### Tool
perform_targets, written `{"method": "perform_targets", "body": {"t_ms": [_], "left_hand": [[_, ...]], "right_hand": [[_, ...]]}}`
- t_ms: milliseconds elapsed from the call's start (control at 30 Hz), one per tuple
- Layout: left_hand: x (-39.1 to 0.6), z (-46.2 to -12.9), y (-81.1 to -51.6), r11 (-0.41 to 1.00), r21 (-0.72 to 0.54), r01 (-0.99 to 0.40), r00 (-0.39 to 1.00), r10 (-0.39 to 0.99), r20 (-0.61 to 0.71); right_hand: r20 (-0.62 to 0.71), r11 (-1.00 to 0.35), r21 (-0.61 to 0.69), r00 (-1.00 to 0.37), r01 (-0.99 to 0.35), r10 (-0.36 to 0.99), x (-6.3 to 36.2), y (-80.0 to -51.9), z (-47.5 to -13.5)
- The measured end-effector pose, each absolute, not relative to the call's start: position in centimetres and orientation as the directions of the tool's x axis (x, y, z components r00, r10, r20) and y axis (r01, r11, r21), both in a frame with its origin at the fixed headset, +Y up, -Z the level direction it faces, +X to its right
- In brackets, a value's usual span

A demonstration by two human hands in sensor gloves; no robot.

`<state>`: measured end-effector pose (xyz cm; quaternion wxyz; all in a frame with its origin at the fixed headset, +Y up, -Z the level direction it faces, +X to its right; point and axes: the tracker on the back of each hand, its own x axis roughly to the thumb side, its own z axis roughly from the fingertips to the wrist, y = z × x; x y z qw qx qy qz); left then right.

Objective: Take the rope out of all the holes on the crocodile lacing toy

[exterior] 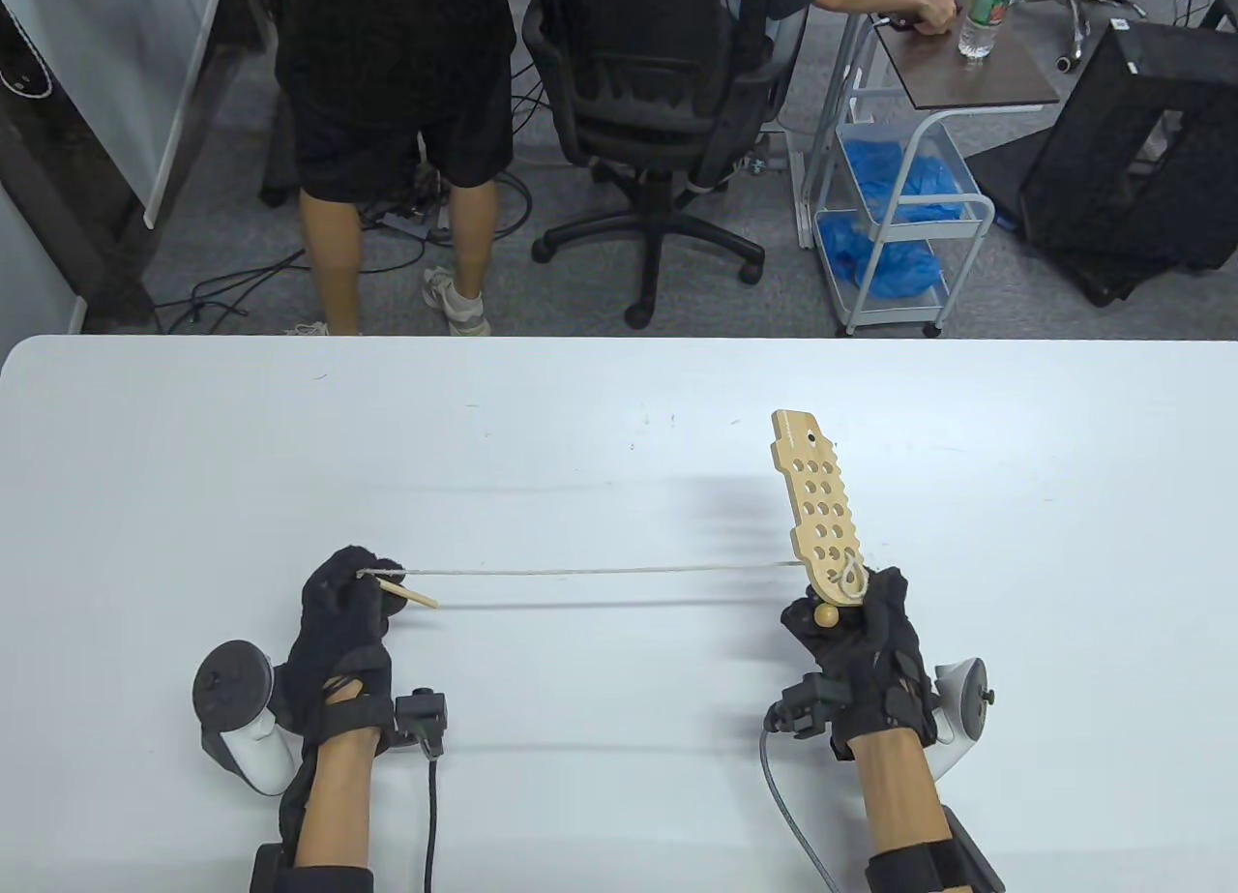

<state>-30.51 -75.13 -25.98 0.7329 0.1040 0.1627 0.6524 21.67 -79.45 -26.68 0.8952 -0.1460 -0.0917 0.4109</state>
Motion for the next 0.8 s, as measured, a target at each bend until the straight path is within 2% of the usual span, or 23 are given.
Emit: {"method": "perform_targets", "body": {"t_ms": [267,500,800], "left_hand": [[-31.7,-24.9,-75.8,-0.029,0.516,-0.856,-0.067,0.996,-0.055],[-32.5,-24.2,-75.9,-0.025,0.618,-0.786,-0.066,0.997,-0.043],[-32.2,-24.3,-75.8,-0.033,0.607,-0.794,-0.060,0.998,-0.024]], "right_hand": [[0.073,0.642,-0.369,0.668,-0.671,0.740,22.2,-79.8,-26.5],[0.095,0.624,-0.390,0.644,-0.677,0.759,22.7,-79.5,-26.3],[0.073,0.591,-0.379,0.614,-0.712,0.786,22.5,-79.4,-26.5]]}}
